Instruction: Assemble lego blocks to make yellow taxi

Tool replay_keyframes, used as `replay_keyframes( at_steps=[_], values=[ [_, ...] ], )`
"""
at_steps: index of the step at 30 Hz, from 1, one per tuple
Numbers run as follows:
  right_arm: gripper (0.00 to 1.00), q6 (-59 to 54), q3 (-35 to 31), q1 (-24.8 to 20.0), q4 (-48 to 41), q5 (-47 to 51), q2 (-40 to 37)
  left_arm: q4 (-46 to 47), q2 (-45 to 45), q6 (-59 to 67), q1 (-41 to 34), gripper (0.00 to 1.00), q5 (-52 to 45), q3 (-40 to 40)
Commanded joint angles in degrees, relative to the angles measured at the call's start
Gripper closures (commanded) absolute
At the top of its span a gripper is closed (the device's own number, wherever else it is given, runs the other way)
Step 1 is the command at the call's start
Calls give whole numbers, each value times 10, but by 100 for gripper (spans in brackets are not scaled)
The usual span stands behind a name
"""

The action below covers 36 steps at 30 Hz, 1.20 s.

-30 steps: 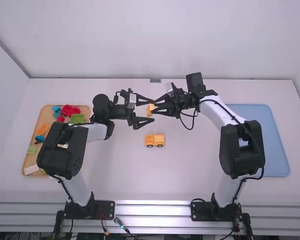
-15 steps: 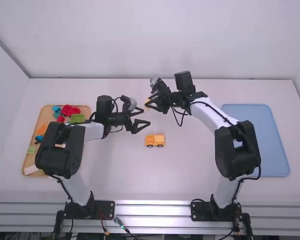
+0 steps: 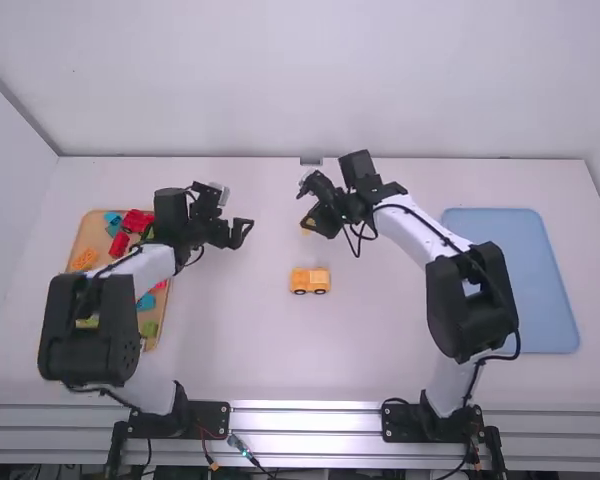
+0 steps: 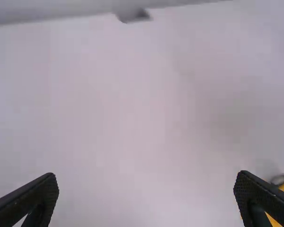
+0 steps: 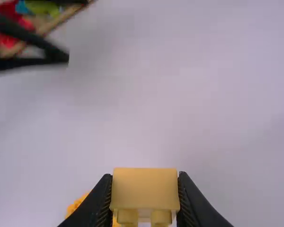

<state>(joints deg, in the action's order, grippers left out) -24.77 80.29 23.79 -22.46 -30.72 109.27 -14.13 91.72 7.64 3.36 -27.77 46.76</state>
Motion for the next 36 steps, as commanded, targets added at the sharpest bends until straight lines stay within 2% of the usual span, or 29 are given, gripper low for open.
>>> replay_keyframes(
  at_steps=[1, 2, 7, 11, 13, 16, 21, 27, 36],
  values=[
    [100, -49, 32, 40, -15, 27, 2, 13, -84, -44, -4, 1, 165, -17],
    [100, -67, 36, 55, -22, 30, 3, 21, -125, -68, 1, 1, 211, -29],
    [100, -86, 47, 101, -29, 86, 18, 32, -225, -104, 31, 1, 244, -69],
    [100, -132, 75, 149, -77, 114, 43, 15, -298, -127, 69, 1, 244, -124],
    [100, -152, 106, 179, -110, 151, 76, -7, -329, -128, 89, 1, 242, -156],
    [100, -203, 152, 204, -176, 158, 123, -40, -355, -146, 105, 1, 242, -194],
    [100, -205, 228, 241, -251, 243, 203, -68, -376, -147, 109, 1, 242, -229],
    [100, -198, 321, 271, -325, 294, 285, -74, -377, -147, 105, 1, 242, -236],
    [100, -160, 334, 272, -315, 323, 291, -76, -364, -147, 105, 1, 242, -236]
  ],
)
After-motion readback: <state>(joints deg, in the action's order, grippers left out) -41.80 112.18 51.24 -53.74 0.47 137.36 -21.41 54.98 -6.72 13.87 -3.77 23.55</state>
